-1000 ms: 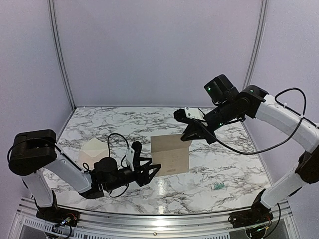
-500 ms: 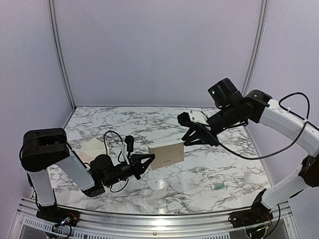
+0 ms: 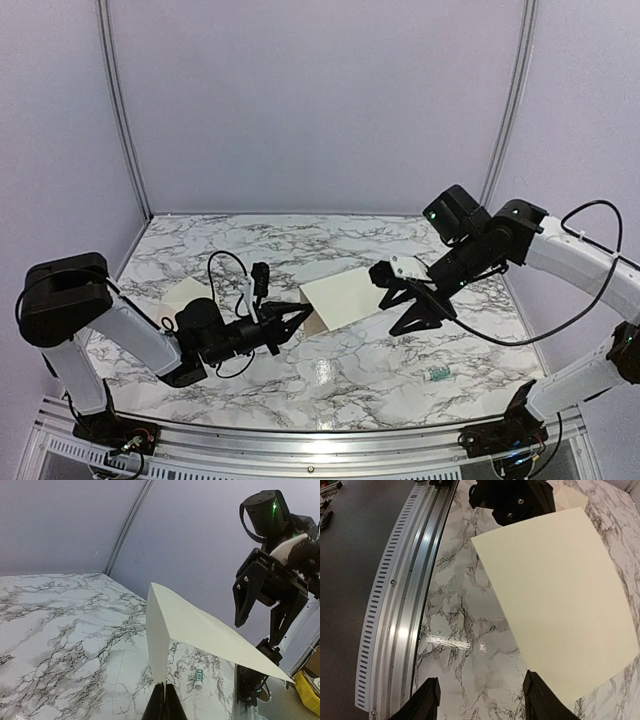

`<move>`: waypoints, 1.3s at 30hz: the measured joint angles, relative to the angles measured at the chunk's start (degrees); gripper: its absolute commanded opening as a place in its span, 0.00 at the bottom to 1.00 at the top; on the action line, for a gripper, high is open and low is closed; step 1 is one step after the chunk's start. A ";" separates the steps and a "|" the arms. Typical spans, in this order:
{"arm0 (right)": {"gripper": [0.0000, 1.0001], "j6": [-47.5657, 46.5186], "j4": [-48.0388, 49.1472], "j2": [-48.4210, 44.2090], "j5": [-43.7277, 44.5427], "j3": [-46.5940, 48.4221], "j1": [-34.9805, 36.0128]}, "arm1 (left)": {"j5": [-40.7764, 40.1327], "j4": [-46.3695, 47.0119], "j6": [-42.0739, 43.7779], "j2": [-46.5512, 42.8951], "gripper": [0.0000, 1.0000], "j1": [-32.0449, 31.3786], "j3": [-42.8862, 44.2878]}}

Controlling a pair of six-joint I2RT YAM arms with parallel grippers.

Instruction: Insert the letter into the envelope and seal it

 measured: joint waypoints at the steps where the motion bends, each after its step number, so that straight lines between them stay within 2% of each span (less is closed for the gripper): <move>1: 0.51 -0.48 -1.42 -0.02 -0.79 1.33 -0.79 | 0.48 -2.25 1.20 -1.33 0.00 0.00 0.50; 5: 0.49 -3.39 -5.42 0.04 -4.35 10.64 -4.90 | 2.12 -12.94 6.71 -7.21 0.00 0.00 2.08; 9: 0.56 -5.86 -7.43 0.68 -7.04 15.63 -6.51 | 2.51 -23.52 13.00 -11.87 0.00 -0.04 4.04; 12: 0.64 -5.29 -7.26 2.21 -7.56 15.65 -6.60 | 2.54 -30.29 16.87 -14.43 0.00 -0.33 5.03; 15: 0.66 -3.37 -4.22 3.30 -7.39 13.42 -6.62 | 2.86 -35.17 19.89 -16.35 0.00 -0.85 5.60; 25: 0.67 -0.48 1.03 8.92 -8.66 7.45 -6.62 | 5.18 -42.62 24.37 -18.10 0.00 -3.19 8.37; 31: 0.60 -0.74 1.46 9.31 -9.44 3.76 -6.60 | 5.31 -43.78 24.39 -19.61 0.00 -3.54 8.57; 39: 0.34 -1.33 1.66 9.29 -11.52 0.02 -6.60 | 4.87 -43.93 24.35 -21.64 0.00 -3.56 8.57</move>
